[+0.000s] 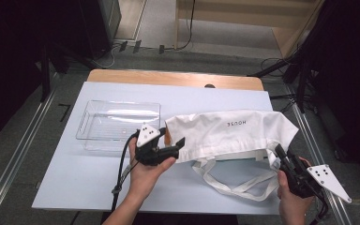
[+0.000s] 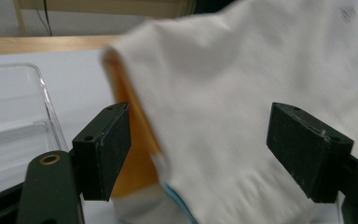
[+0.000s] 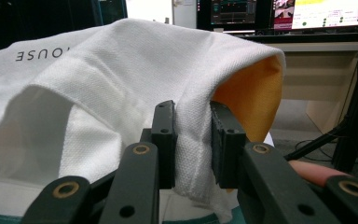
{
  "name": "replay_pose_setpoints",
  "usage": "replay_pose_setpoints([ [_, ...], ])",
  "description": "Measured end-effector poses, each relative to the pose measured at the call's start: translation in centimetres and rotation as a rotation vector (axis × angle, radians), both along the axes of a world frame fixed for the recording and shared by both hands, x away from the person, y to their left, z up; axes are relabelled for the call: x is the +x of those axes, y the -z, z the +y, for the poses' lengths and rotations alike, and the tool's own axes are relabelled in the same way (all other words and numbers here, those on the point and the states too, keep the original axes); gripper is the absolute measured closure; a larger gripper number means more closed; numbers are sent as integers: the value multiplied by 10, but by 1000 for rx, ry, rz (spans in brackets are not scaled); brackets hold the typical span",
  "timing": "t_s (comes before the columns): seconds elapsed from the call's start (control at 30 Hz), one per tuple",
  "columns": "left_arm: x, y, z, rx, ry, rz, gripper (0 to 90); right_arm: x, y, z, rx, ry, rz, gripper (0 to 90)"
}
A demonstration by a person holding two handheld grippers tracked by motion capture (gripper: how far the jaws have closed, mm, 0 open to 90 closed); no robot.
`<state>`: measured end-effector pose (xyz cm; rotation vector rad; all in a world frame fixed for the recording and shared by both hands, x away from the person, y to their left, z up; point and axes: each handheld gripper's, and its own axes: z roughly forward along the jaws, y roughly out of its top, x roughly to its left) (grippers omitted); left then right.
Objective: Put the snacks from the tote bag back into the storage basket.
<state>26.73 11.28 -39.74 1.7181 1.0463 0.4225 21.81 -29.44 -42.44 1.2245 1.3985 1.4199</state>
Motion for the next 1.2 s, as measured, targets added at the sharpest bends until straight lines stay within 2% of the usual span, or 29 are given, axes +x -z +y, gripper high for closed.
replay_pose_setpoints([
  [0.03,0,0,0,0,0,0,199,0,0,0,1,0,4,755],
  [0.1,-16,16,-7,30,53,26,152,1,0,1,5,4,8,753],
  [0.13,-21,21,-11,48,57,26,139,1,0,1,5,6,7,753],
  [0.17,-21,21,-11,48,57,26,138,1,0,1,5,6,7,753],
  [0.2,-27,29,-18,65,43,42,137,1,0,2,7,7,8,751],
  [0.23,-27,29,-18,65,43,42,131,1,0,2,7,7,8,751],
  [0.33,-30,37,-31,149,-11,19,133,1,-1,3,12,13,9,751],
  [0.43,-25,35,-31,153,-73,17,149,-1,0,4,11,14,10,749],
  [0.47,-23,29,-28,134,-87,-3,154,-1,0,3,6,14,7,750],
  [0.5,-23,29,-28,134,-87,-3,159,-1,0,3,6,14,7,750],
  [0.57,-22,19,-25,123,-98,-45,176,-1,1,1,5,18,10,748],
  [0.6,-22,14,-23,111,-97,-59,229,-2,2,0,11,23,13,747],
  [0.63,-21,6,-20,78,-81,-82,261,-2,2,0,10,25,11,747],
  [0.67,-21,6,-20,78,-81,-82,287,-2,3,0,7,25,13,747],
  [0.7,-20,-2,-18,58,-81,-109,300,-3,3,0,3,25,15,746],
  [0.8,-19,-11,-18,34,-67,-141,355,-4,4,1,-13,33,15,743],
  [1.07,-14,-24,-23,25,-14,-183,515,-5,4,2,-28,46,23,732],
  [1.1,-13,-25,-24,24,-8,-184,550,-5,4,2,-30,55,27,681],
  [1.2,-12,-30,-27,10,11,-193,580,-5,1,3,-23,68,40,527],
])
